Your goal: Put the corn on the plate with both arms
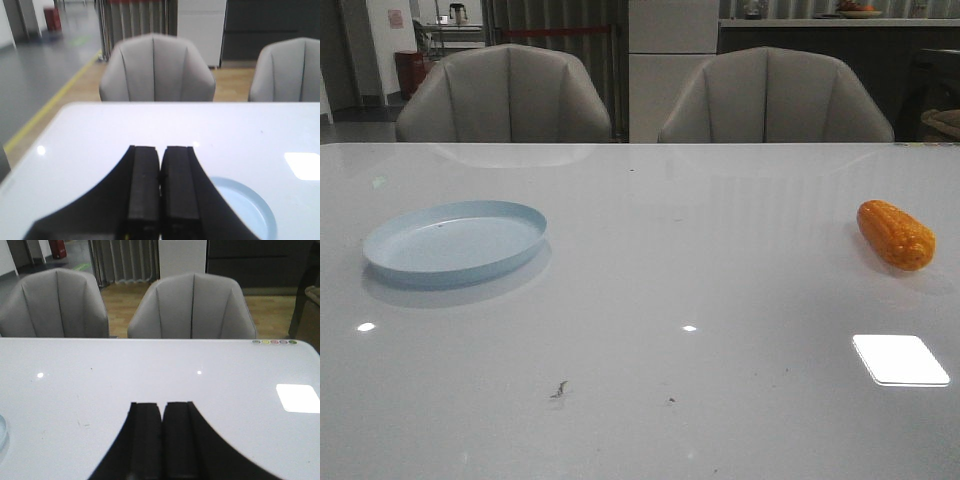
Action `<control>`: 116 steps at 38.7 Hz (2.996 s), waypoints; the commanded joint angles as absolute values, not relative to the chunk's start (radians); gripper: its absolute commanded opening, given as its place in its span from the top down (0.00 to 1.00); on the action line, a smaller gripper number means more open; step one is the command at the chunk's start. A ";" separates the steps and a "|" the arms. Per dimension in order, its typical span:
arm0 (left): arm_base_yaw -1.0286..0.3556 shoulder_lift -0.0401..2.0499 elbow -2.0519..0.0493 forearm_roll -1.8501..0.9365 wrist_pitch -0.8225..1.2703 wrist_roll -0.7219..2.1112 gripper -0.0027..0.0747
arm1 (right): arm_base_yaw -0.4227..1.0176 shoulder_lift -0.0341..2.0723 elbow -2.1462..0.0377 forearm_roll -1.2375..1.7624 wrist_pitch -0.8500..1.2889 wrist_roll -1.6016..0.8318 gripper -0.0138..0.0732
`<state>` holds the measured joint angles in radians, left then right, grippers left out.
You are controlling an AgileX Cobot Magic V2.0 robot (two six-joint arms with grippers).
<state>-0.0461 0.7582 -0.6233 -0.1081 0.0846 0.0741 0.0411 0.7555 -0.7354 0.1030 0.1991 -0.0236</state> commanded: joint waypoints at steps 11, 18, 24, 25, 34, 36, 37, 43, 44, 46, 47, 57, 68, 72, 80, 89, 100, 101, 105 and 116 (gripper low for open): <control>-0.054 0.956 -0.658 -0.315 0.000 0.064 0.53 | 0.035 0.831 -0.771 0.095 0.138 -0.025 0.34; -0.054 1.059 -0.658 -0.322 -0.154 0.064 0.44 | 0.035 0.873 -0.771 0.095 0.136 -0.025 0.33; -0.054 1.130 -0.790 -0.270 -0.071 0.064 0.45 | 0.035 0.903 -0.771 0.095 0.125 -0.025 0.33; -0.054 1.158 -0.843 -0.255 -0.006 0.064 0.45 | 0.035 0.909 -0.771 0.095 0.123 -0.025 0.33; -0.041 1.520 -1.321 -0.222 0.451 0.064 0.45 | 0.035 0.918 -0.771 0.095 0.120 -0.025 0.33; -0.041 1.616 -1.403 -0.219 0.500 0.064 0.45 | 0.035 0.918 -0.771 0.095 0.120 -0.025 0.33; -0.041 1.662 -1.433 -0.219 0.518 0.064 0.45 | 0.035 0.918 -0.771 0.095 0.120 -0.025 0.33; -0.041 1.861 -1.552 -0.219 0.555 0.064 0.45 | 0.035 0.918 -0.771 0.095 0.120 -0.025 0.33; -0.041 1.886 -1.556 -0.219 0.553 0.064 0.45 | 0.035 0.918 -0.771 0.095 0.120 -0.025 0.33; -0.041 1.927 -1.556 -0.219 0.551 0.064 0.45 | 0.035 0.918 -0.771 0.095 0.120 -0.025 0.33; -0.041 1.942 -1.556 -0.219 0.556 0.064 0.45 | 0.035 0.918 -0.771 0.095 0.120 -0.025 0.33; -0.041 2.035 -1.556 -0.223 0.562 0.064 0.45 | 0.035 0.918 -0.771 0.095 0.120 -0.025 0.33; -0.041 2.078 -1.556 -0.248 0.582 0.064 0.76 | 0.035 0.918 -0.771 0.095 0.120 -0.025 0.33; -0.041 2.078 -1.560 -0.248 0.580 0.064 0.83 | 0.035 0.918 -0.771 0.095 0.120 -0.025 0.33; -0.041 2.078 -1.750 -0.369 0.635 0.064 0.83 | 0.035 0.918 -0.771 0.095 0.120 -0.025 0.33; -0.089 2.078 -1.937 -0.711 0.672 0.064 0.83 | 0.035 0.918 -0.771 0.095 0.120 -0.025 0.33; -0.225 2.099 -1.937 -0.662 0.681 0.064 0.83 | 0.035 0.918 -0.771 0.095 0.120 -0.025 0.33; -0.236 2.105 -1.937 -0.655 0.681 0.064 0.83 | 0.035 0.918 -0.771 0.095 0.120 -0.025 0.33; -0.275 2.132 -1.935 -0.647 0.700 0.064 0.83 | 0.035 0.918 -0.771 0.095 0.120 -0.025 0.33; -0.313 2.200 -1.933 -0.588 0.794 0.064 0.82 | 0.035 0.918 -0.771 0.095 0.120 -0.025 0.33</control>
<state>-0.3085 2.2556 -1.8997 -0.5619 0.8094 0.0723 0.0411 0.9262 -0.7354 0.1023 0.2050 -0.0236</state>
